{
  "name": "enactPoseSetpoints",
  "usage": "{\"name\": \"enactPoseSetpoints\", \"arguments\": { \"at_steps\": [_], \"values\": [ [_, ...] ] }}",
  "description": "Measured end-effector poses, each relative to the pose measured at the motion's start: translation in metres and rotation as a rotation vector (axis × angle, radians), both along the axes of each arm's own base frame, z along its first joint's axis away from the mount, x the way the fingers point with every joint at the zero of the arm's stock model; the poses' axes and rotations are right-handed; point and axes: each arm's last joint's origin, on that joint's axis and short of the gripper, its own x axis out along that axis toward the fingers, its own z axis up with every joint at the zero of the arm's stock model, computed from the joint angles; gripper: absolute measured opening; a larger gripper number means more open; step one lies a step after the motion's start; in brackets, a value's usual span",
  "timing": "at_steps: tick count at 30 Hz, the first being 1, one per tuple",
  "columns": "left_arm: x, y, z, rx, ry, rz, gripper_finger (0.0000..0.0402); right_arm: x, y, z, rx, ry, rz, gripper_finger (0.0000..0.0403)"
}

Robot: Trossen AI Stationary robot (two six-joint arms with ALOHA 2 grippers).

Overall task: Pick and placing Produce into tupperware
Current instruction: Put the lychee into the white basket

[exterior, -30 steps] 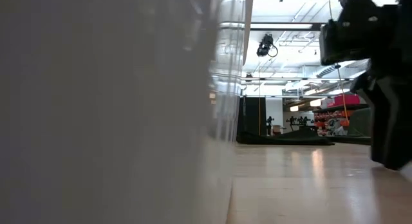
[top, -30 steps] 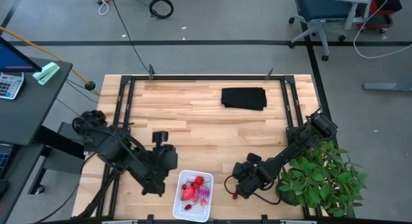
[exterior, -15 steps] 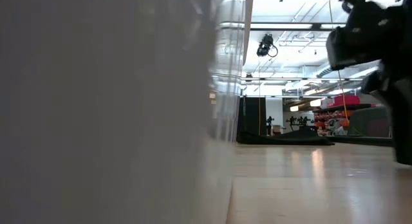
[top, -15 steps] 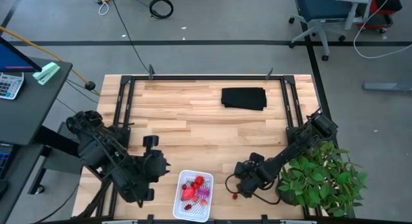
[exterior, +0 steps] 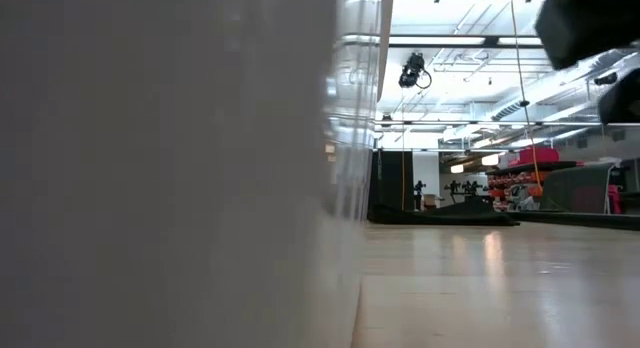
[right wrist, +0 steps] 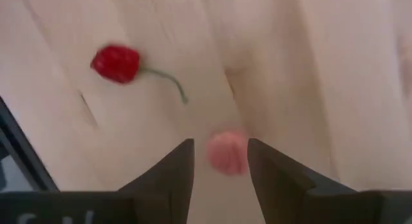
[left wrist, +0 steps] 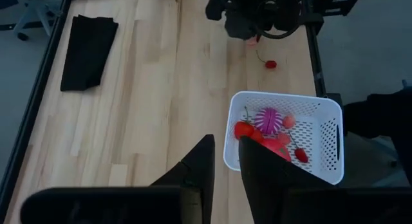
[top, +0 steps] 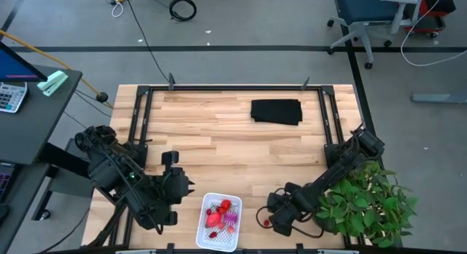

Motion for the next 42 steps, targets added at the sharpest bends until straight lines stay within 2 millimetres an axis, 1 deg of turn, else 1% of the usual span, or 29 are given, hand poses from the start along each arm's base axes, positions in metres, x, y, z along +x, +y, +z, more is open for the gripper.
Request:
{"name": "enactPoseSetpoints", "arguments": {
  "at_steps": [5, 11, 16, 22, 30, 35, 42],
  "values": [
    [-0.003, -0.004, 0.0, -0.005, 0.0, -0.013, 0.0078, -0.009, 0.005, -0.005, 0.021, 0.043, -0.013, 0.0161],
    [-0.005, -0.007, 0.0, -0.021, -0.002, -0.007, 0.0071, -0.011, 0.003, -0.008, 0.0, 0.041, -0.018, 0.0189],
    [-0.005, -0.007, 0.0, -0.023, -0.002, -0.004, 0.0074, -0.013, 0.001, -0.012, -0.019, 0.041, -0.047, 0.0216],
    [-0.005, -0.007, 0.0, -0.023, -0.002, -0.004, 0.0072, -0.014, -0.001, -0.016, -0.026, 0.025, -0.053, 0.0228],
    [-0.008, -0.01, 0.0, -0.023, -0.002, -0.02, 0.0069, -0.018, -0.006, -0.025, -0.035, 0.039, -0.108, 0.0211],
    [-0.008, -0.01, 0.0, -0.035, -0.003, -0.007, 0.0073, -0.02, -0.007, -0.028, -0.002, 0.07, -0.16, 0.0183],
    [-0.008, -0.01, 0.0, -0.037, -0.004, -0.005, 0.0063, -0.02, -0.006, -0.028, 0.013, 0.082, -0.185, 0.0147]
  ]
}}
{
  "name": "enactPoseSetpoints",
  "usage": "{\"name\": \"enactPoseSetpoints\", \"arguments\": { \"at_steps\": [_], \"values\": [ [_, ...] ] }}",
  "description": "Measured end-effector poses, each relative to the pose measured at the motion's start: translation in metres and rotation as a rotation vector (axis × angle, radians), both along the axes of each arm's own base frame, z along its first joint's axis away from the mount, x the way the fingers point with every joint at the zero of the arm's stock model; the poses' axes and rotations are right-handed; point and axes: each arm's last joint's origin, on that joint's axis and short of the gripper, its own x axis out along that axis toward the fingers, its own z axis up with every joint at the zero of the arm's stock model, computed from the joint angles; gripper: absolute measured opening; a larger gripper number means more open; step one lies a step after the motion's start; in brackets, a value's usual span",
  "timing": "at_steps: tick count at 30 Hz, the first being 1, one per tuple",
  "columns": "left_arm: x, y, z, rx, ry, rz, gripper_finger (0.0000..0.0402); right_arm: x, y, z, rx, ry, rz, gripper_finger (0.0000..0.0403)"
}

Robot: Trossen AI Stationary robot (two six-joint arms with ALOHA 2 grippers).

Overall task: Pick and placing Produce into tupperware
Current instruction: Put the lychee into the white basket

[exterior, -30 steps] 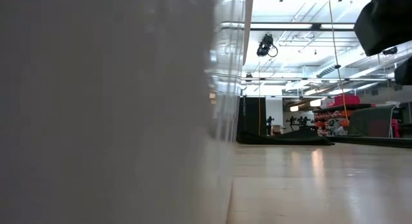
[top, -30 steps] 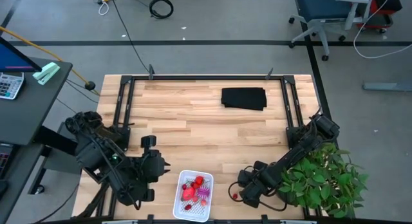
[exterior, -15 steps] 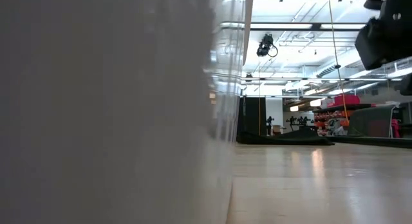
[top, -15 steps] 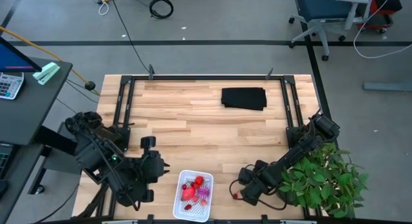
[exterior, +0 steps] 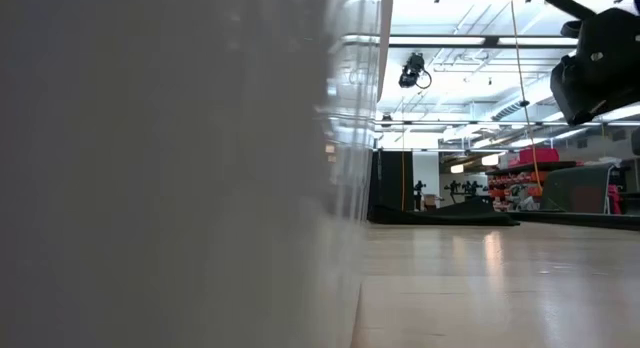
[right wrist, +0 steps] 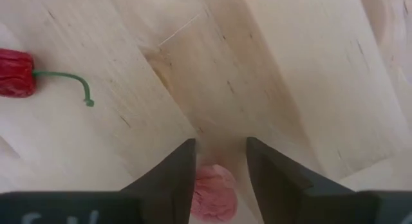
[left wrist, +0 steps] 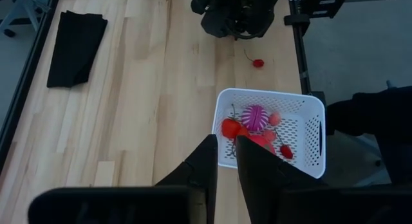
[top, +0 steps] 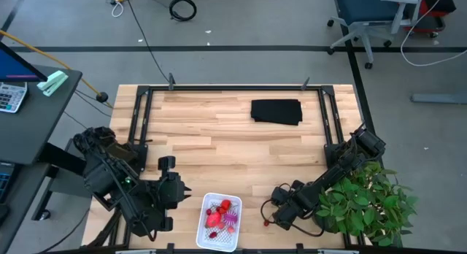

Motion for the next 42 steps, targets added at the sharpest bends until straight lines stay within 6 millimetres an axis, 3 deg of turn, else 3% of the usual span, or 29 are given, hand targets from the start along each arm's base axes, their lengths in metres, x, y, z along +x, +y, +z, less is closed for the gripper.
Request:
{"name": "enactPoseSetpoints", "arguments": {
  "at_steps": [7, 24, 36, 42],
  "values": [
    [0.0, 0.0, 0.0, 0.001, 0.0, 0.0, 0.0066, -0.001, 0.002, 0.001, -0.005, -0.001, 0.047, 0.0148],
    [0.0, 0.0, 0.0, -0.012, -0.001, 0.013, 0.0066, -0.004, 0.006, 0.001, 0.012, 0.017, 0.011, 0.0227],
    [0.0, 0.0, 0.0, -0.015, -0.001, 0.016, 0.0058, -0.013, 0.014, 0.001, 0.005, 0.025, 0.013, 0.0227],
    [0.0, 0.0, 0.0, -0.015, -0.001, 0.016, 0.0061, -0.012, 0.013, 0.0, -0.005, 0.019, 0.01, 0.0196]
  ]
}}
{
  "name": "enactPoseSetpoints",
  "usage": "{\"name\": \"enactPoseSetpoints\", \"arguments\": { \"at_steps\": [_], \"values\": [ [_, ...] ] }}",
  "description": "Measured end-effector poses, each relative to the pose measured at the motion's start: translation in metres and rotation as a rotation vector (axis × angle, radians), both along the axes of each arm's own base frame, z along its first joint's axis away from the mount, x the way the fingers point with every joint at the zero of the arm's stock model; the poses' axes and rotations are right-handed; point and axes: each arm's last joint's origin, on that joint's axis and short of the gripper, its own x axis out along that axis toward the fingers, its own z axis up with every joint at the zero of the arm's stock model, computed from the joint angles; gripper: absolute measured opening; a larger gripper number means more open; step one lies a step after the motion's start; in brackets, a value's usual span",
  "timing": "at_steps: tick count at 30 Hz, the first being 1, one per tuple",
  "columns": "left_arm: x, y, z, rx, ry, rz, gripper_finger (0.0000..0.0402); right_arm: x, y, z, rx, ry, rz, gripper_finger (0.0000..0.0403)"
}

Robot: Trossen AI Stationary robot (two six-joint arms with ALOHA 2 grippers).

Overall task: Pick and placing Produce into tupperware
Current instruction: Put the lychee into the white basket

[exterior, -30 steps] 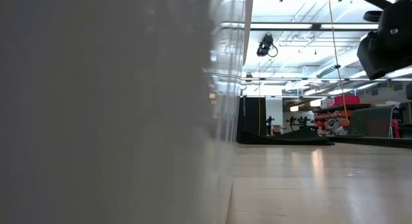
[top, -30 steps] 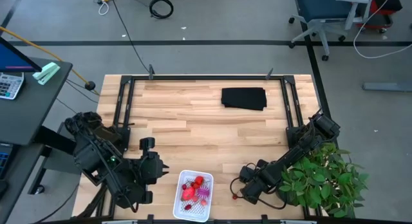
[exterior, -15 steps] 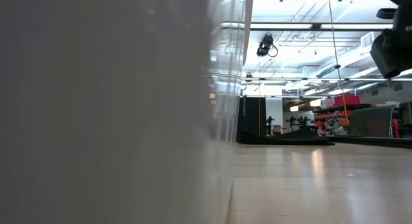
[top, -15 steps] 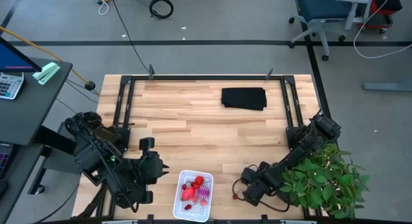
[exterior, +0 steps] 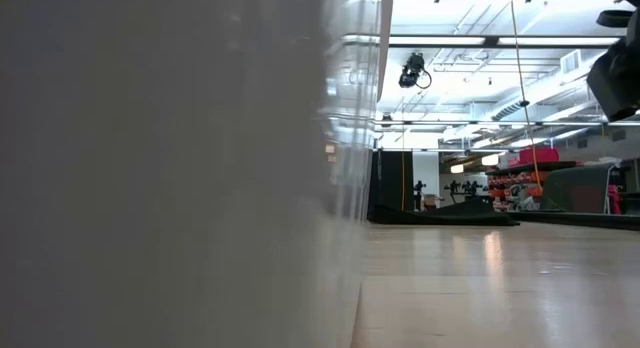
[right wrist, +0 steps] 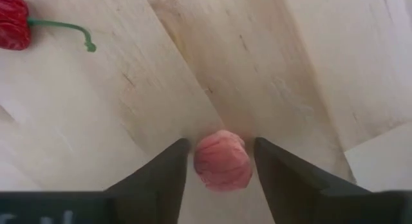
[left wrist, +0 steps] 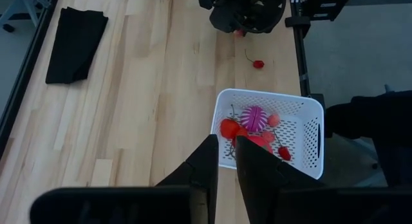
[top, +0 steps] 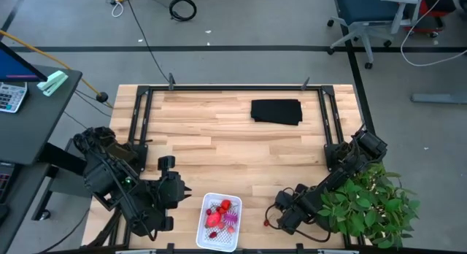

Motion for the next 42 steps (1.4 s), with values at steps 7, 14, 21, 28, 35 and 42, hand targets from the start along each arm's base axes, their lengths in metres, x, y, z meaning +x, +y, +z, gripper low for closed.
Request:
{"name": "enactPoseSetpoints", "arguments": {
  "at_steps": [7, 14, 21, 28, 35, 42],
  "values": [
    [0.0, 0.0, 0.0, 0.0, 0.0, 0.0, 0.0065, 0.002, -0.003, 0.0, -0.002, 0.004, -0.01, 0.0122],
    [0.0, 0.0, 0.0, 0.011, -0.002, -0.006, 0.0056, 0.012, -0.014, 0.0, -0.027, -0.027, 0.025, 0.0086],
    [0.0, 0.0, 0.0, 0.029, -0.002, -0.02, 0.0063, 0.037, -0.027, 0.01, -0.254, -0.273, -0.073, 0.0089],
    [0.001, 0.001, 0.0, 0.041, -0.012, -0.013, 0.0057, 0.077, -0.033, 0.051, -0.397, -0.517, -0.033, 0.0088],
    [0.001, 0.001, 0.001, 0.052, -0.023, -0.003, 0.0055, 0.121, -0.021, 0.103, -0.399, -0.896, 0.08, 0.009],
    [0.001, 0.001, 0.001, 0.052, -0.023, -0.003, 0.0062, 0.144, -0.018, 0.098, -0.2, -0.979, 0.211, 0.0091]
  ]
}}
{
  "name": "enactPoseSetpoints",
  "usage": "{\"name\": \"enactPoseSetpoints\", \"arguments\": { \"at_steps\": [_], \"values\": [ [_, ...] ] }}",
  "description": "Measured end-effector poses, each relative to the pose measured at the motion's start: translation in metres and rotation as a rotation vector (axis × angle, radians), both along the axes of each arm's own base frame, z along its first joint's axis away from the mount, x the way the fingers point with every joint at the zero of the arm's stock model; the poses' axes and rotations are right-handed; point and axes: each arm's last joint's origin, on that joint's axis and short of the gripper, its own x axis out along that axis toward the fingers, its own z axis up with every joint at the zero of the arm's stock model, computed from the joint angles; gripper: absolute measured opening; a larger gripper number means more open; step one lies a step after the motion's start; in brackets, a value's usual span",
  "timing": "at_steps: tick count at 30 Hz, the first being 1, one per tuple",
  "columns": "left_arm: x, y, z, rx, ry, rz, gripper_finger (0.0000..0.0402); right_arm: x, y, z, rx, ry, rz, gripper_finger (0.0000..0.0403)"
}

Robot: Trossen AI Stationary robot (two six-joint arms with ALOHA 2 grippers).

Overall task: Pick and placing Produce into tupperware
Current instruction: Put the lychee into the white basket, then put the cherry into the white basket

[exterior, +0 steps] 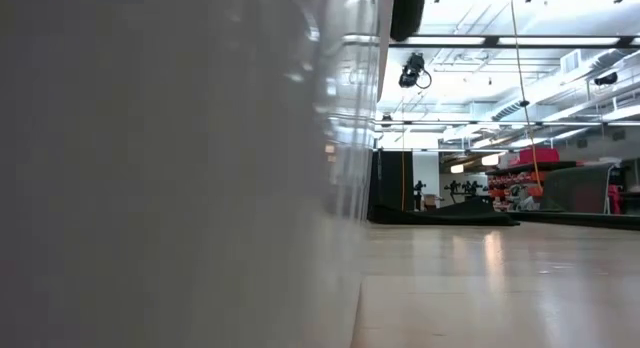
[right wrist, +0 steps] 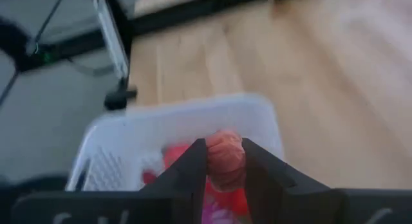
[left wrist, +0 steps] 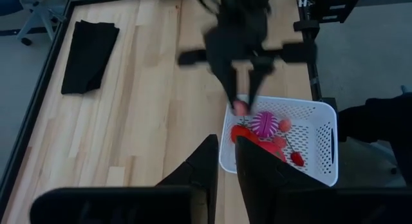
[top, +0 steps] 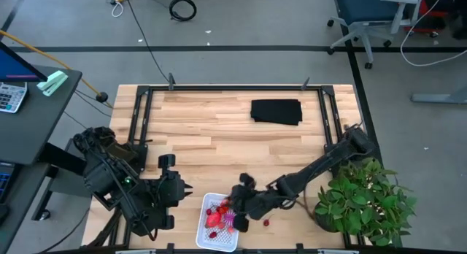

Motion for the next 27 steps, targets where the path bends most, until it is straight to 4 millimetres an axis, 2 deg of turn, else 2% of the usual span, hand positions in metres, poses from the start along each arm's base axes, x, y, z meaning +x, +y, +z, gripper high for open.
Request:
{"name": "enactPoseSetpoints", "arguments": {
  "at_steps": [4, 6, 11, 15, 21, 27],
  "values": [
    [0.0, 0.0, 0.0, 0.006, -0.013, 0.016, 0.0057, 0.012, 0.002, -0.033, 0.045, 0.081, 0.065, 0.0091],
    [0.0, 0.001, 0.001, 0.017, -0.025, 0.027, 0.0054, 0.018, 0.002, -0.041, 0.059, 0.108, 0.089, 0.0091],
    [0.001, 0.001, 0.001, 0.03, -0.032, 0.028, 0.0052, 0.033, 0.002, -0.038, -0.002, 0.112, 0.154, 0.0092],
    [0.001, 0.001, 0.001, 0.03, -0.032, 0.028, 0.0057, 0.032, 0.0, -0.037, -0.087, 0.157, 0.182, 0.0099],
    [0.001, 0.001, 0.001, 0.032, -0.032, 0.026, 0.0061, 0.028, -0.003, -0.046, -0.087, 0.24, 0.158, 0.0139],
    [0.004, 0.005, 0.001, 0.066, -0.033, 0.022, 0.0054, 0.029, -0.003, -0.046, -0.087, 0.241, 0.15, 0.0175]
  ]
}}
